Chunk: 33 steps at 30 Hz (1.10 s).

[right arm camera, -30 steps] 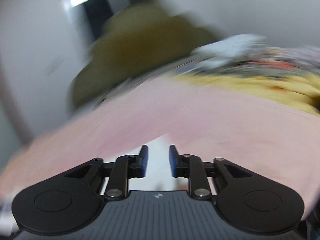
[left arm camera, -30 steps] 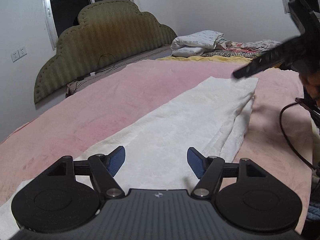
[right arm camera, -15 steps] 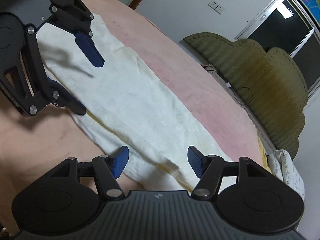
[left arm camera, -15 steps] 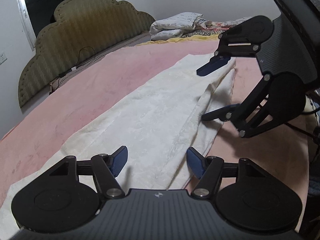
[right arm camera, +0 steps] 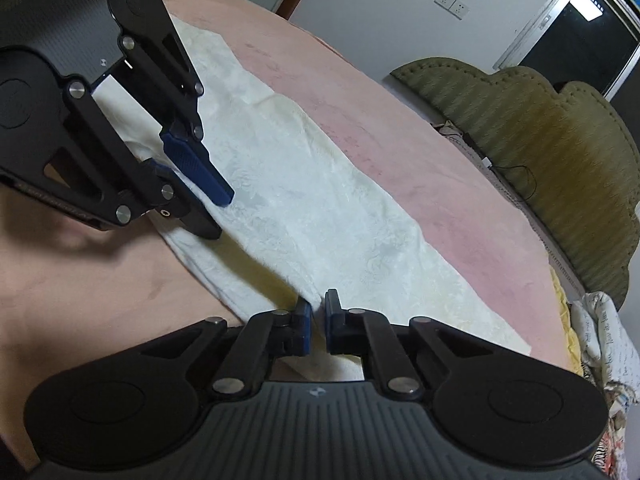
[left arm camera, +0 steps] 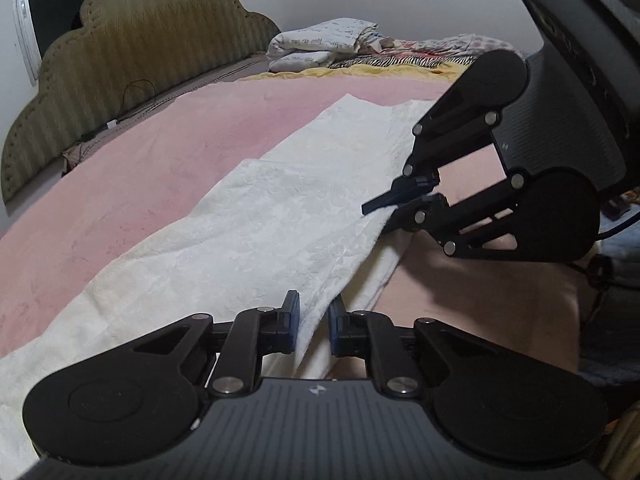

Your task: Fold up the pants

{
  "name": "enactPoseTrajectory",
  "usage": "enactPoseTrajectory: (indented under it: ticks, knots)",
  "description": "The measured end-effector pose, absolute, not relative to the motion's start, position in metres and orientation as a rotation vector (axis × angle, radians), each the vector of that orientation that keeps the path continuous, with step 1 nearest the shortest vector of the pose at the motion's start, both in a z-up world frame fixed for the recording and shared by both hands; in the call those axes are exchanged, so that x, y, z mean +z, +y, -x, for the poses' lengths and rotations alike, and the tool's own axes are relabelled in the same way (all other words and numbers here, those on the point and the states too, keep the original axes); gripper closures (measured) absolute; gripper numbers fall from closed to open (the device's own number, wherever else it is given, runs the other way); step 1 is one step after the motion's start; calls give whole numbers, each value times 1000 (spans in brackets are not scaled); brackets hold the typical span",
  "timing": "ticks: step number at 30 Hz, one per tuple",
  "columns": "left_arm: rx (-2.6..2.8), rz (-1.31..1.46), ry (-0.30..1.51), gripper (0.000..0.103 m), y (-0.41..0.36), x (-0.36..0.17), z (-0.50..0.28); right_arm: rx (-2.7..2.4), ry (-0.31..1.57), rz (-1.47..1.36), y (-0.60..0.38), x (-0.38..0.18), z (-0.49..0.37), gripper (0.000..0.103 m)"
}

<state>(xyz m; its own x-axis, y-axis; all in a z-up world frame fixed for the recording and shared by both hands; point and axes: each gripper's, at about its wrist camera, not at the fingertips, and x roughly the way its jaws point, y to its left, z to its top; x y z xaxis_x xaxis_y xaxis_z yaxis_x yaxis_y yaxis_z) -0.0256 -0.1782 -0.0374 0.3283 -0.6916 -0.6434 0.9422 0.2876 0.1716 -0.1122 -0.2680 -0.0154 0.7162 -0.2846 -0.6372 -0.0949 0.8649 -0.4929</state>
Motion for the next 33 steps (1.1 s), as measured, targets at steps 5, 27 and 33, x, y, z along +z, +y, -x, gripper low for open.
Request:
enactPoseTrajectory:
  ticks: [5, 27, 33]
  knots:
    - [-1183, -594, 543, 88, -176, -42, 24, -106, 795, 466, -273, -22, 113, 96]
    - [-962, -454, 504, 27, -172, -44, -10, -709, 622, -244, -473, 4, 128, 32]
    - [-933, -444, 485, 22, -180, -57, -5, -211, 541, -490, -433, 14, 153, 32]
